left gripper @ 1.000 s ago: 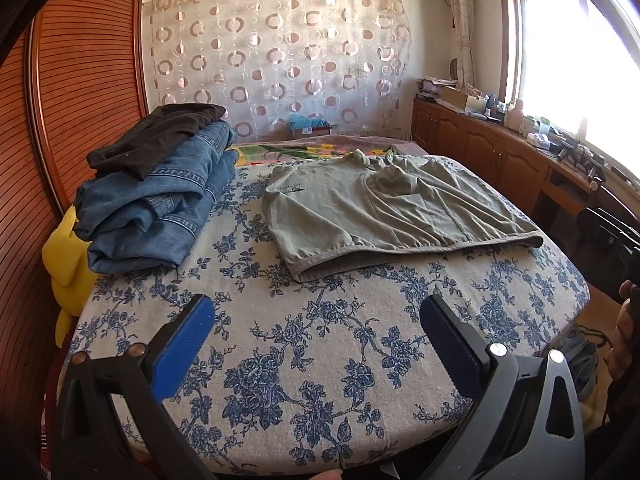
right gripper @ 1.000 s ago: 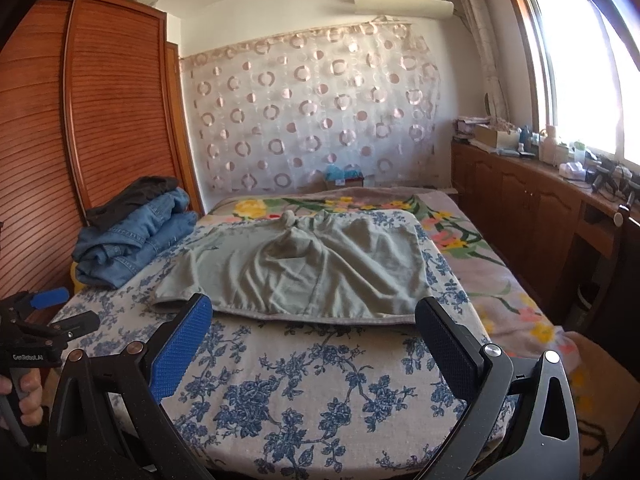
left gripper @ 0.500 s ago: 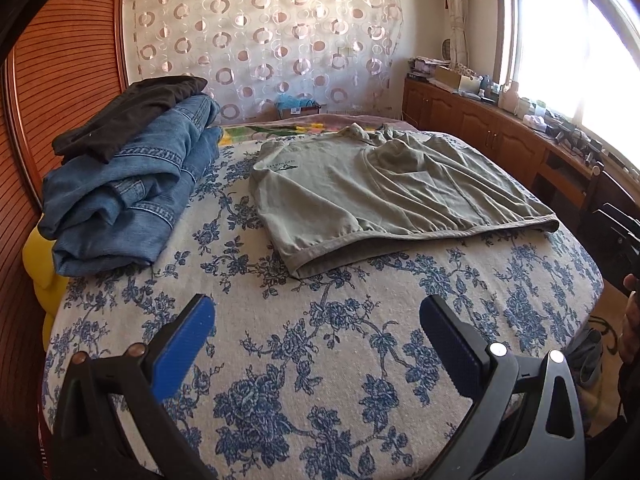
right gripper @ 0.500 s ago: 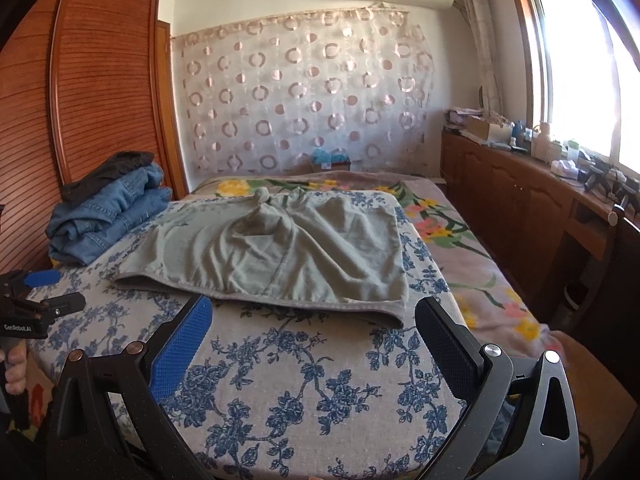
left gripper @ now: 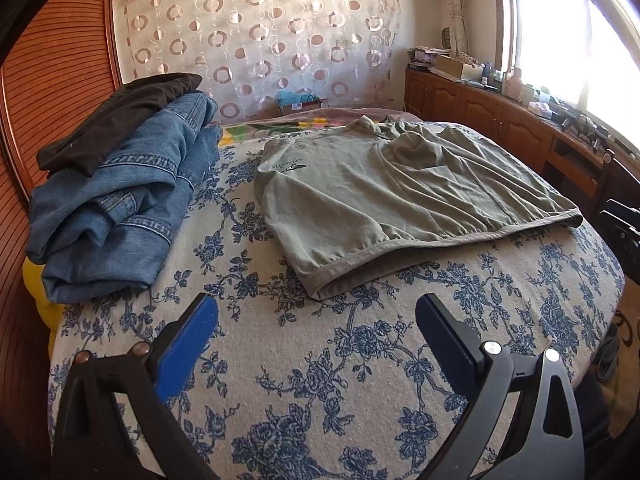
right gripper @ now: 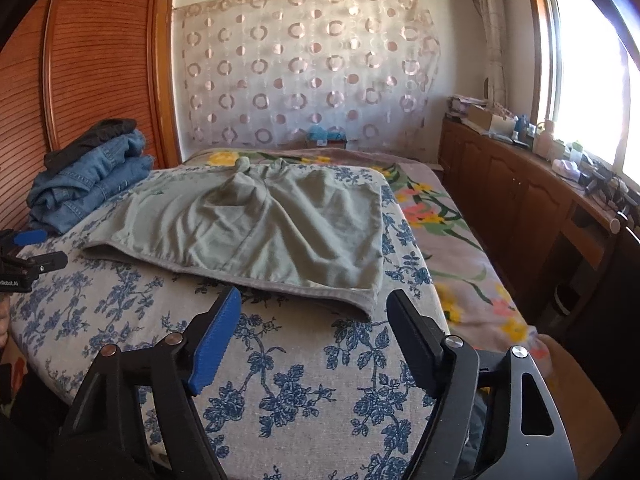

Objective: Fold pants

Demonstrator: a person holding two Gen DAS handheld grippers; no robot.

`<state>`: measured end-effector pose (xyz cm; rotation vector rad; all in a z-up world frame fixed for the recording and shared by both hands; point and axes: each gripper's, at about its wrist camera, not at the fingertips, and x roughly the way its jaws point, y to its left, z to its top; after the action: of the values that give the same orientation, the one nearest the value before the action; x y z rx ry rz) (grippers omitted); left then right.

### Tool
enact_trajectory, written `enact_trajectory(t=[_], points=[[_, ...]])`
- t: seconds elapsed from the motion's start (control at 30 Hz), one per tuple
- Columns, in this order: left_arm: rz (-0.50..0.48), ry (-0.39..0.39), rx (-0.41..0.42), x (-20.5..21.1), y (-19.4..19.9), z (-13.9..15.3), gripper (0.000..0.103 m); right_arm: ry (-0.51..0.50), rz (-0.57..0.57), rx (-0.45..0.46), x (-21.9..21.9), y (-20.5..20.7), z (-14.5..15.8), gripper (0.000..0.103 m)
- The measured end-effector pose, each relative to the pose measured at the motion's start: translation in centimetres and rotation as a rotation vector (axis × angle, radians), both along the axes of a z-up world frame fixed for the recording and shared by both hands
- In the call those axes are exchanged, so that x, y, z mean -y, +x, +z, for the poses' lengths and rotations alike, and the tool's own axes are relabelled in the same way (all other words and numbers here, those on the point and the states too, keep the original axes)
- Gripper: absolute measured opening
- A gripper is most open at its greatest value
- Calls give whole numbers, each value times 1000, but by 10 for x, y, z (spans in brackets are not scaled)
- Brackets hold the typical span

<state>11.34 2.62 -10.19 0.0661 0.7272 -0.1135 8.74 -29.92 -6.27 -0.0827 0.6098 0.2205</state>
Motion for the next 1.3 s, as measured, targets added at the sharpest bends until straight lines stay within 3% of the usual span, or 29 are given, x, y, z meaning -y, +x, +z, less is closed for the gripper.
enact_trajectory(t=[0.2, 0.43, 0.7, 0.73, 0.8, 0.9, 1.3], points=[[-50, -37, -25, -2, 8, -2, 99, -20, 8, -57, 10, 13, -9, 65], [-65, -13, -50, -2, 18, -9, 93, -82, -2, -126, 19, 34, -21, 43], [-68, 0, -86, -3, 29, -18, 81, -121, -7, -188, 22, 48, -29, 35], [-67, 2, -93, -4, 30, -18, 79, -124, -4, -191, 21, 50, -29, 30], [-66, 8, -100, -4, 33, -19, 78, -134, 5, -191, 19, 51, -30, 12], [-64, 14, -113, -5, 37, -22, 75, -141, 9, -171, 13, 55, -26, 10], [-52, -19, -146, -12, 47, -23, 45, -104, 6, -128, 11, 65, -27, 10]])
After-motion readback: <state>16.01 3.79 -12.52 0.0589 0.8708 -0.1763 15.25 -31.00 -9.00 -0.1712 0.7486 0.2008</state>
